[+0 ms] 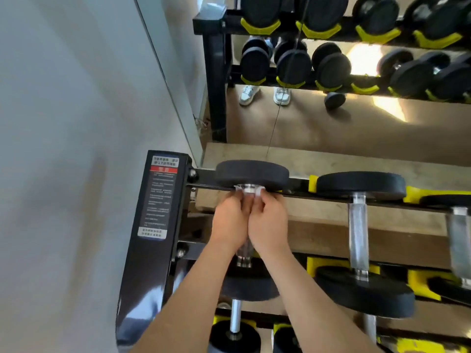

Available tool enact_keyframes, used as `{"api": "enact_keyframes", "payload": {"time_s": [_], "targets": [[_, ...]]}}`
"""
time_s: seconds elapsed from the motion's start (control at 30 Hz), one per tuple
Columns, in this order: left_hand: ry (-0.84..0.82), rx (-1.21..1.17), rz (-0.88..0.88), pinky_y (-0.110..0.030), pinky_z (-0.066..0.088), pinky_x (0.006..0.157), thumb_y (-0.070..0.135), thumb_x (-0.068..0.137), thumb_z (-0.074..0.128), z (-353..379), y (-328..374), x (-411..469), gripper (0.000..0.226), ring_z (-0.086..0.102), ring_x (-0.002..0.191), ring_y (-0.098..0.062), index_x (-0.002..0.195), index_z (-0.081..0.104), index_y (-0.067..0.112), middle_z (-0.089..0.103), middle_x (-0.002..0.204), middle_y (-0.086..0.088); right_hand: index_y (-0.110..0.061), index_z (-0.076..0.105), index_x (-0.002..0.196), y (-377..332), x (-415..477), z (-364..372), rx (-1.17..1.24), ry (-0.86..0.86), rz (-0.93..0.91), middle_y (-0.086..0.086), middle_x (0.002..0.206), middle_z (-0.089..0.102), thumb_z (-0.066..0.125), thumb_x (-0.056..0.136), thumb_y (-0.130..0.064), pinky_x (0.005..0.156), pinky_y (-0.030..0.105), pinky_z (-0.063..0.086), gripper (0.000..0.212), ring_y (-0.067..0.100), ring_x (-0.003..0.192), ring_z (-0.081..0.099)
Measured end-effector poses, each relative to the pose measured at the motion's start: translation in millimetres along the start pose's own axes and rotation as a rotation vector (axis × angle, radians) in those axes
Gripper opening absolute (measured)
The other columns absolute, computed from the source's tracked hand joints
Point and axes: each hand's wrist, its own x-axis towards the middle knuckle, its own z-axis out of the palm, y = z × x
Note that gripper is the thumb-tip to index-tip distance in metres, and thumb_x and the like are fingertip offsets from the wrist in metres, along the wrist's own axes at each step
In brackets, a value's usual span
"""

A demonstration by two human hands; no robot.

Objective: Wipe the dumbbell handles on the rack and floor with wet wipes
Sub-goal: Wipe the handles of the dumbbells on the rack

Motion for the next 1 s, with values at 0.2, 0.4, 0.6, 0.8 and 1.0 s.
{"api": "enact_keyframes", "payload": {"time_s": [0.2,0.4,0.6,0.8,1.0], "targets": [[-0.046,0.388,0.147,-0.031,0.051,0.078,0.027,0.100,0.044,-11,-11,-21,0.022,0.063,0.093,-0.021,0.104,0.061,0.013,0.065,0.101,-0.005,-0.016,0.055,0.134,10,-31,-13,-0.245,-0.074,-0.174,0.003,0.102,0.068,0.052,0.098,-0.022,0.081,0.033,0.054,0.037,0.016,0.089,0.064],[0.026,0.440,0.291,-0.022,0.037,0.068,0.018,0.080,0.067,-29,-30,-44,0.025,0.047,0.083,-0.018,0.105,0.068,0.024,0.054,0.089,0.003,-0.013,0.061,0.125,9,-25,-16,-0.512,-0.086,-0.471,0.012,0.121,0.054,0.053,0.090,-0.028,0.081,0.033,0.053,0.039,0.024,0.101,0.059],[0.020,0.104,0.193,-0.008,0.032,0.082,0.033,0.092,0.055,-31,-38,-86,0.041,0.035,0.101,-0.002,0.131,0.051,0.047,0.042,0.105,0.017,-0.018,0.067,0.104,18,2,-28,-0.702,-0.280,-0.819,0.006,0.108,0.056,0.080,0.069,-0.023,0.064,0.030,0.057,0.037,0.022,0.091,0.061],[0.169,0.122,0.015,-0.051,0.046,0.100,0.070,0.073,0.052,9,-46,-133,0.078,0.042,0.132,-0.032,0.134,0.045,0.023,0.044,0.140,-0.009,-0.008,0.071,0.103,17,14,-26,-0.417,-0.175,-0.625,0.010,0.105,0.066,0.077,0.073,0.000,0.072,0.035,0.059,0.032,0.026,0.085,0.067],[0.171,0.056,-0.118,-0.043,0.038,0.110,0.085,0.064,0.046,11,-41,-140,0.107,0.019,0.147,-0.017,0.146,0.034,0.018,0.022,0.158,-0.005,-0.017,0.071,0.097,33,-20,-43,-0.299,-0.496,-0.580,-0.003,0.103,0.067,0.061,0.093,-0.019,0.083,0.032,0.053,0.011,0.014,0.094,0.062]]}}
